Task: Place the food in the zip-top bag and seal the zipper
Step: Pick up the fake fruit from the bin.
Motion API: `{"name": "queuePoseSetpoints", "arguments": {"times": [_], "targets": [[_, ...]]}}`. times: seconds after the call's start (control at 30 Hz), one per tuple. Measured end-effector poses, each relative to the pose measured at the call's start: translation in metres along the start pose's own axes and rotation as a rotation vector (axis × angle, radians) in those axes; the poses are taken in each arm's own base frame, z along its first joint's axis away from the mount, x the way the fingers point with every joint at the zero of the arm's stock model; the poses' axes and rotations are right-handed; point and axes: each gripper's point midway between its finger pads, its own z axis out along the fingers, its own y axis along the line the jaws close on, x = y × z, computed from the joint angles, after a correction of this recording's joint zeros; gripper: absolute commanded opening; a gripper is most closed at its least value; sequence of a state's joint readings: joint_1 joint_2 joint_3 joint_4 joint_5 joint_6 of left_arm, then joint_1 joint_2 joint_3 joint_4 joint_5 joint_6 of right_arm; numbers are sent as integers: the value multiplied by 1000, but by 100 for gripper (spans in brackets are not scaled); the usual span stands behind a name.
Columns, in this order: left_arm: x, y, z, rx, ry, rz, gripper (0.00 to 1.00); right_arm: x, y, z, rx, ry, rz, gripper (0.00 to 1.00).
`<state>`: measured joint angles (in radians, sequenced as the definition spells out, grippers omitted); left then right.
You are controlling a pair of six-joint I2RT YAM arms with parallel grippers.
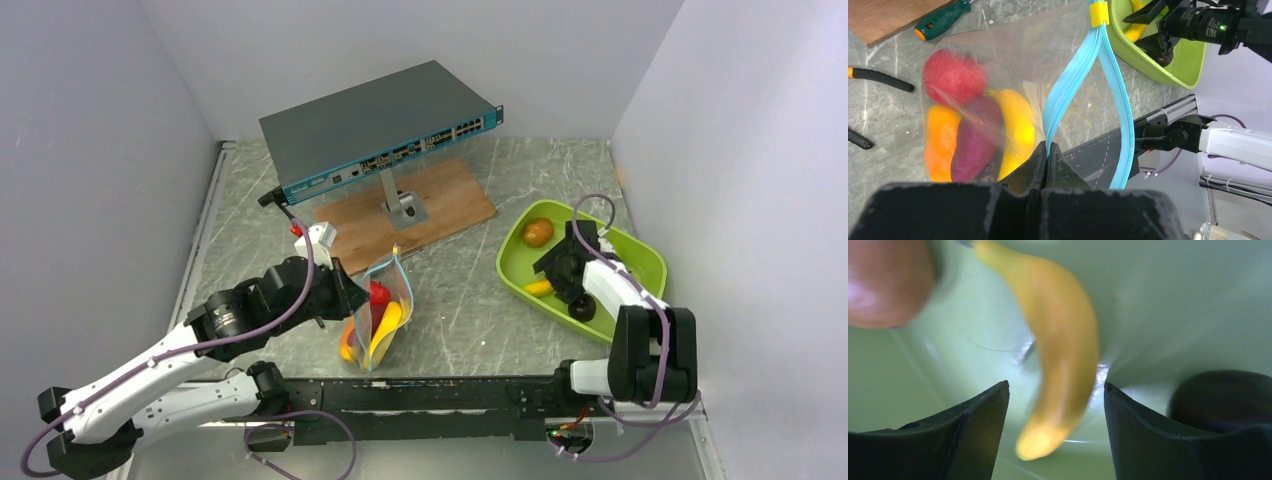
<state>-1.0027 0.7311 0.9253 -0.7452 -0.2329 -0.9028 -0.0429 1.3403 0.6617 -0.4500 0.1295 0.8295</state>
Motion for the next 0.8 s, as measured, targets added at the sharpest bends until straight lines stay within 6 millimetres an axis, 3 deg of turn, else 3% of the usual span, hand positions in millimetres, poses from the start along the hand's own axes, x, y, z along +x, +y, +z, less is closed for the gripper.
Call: {"name": "queuePoseSetpoints", "arguments": {"times": [0.2,0.37,0.47,0.5,0.57,0.6,0.8], "targets": [[1,0,2,-4,5,1,0,-16,10,3,-188,-47,158,67],[1,0,2,-5,5,1,0,-26,14,6,-255,-72,187,63],[1,0,2,-5,5,1,0,-28,11,7,-252,-77,186,49],[1,0,2,-7,7,2,0,-28,10,8,-248,-78,184,37],[2,1,4,-11,13,3,0,-27,7,11,-233,-77,179,5],[3,1,5,-13,16,4,0,-27,6,13,-230,-75,180,0],[9,2,12,-35,45,13,0,-35,-1,13,-176,-113,186,0]]}}
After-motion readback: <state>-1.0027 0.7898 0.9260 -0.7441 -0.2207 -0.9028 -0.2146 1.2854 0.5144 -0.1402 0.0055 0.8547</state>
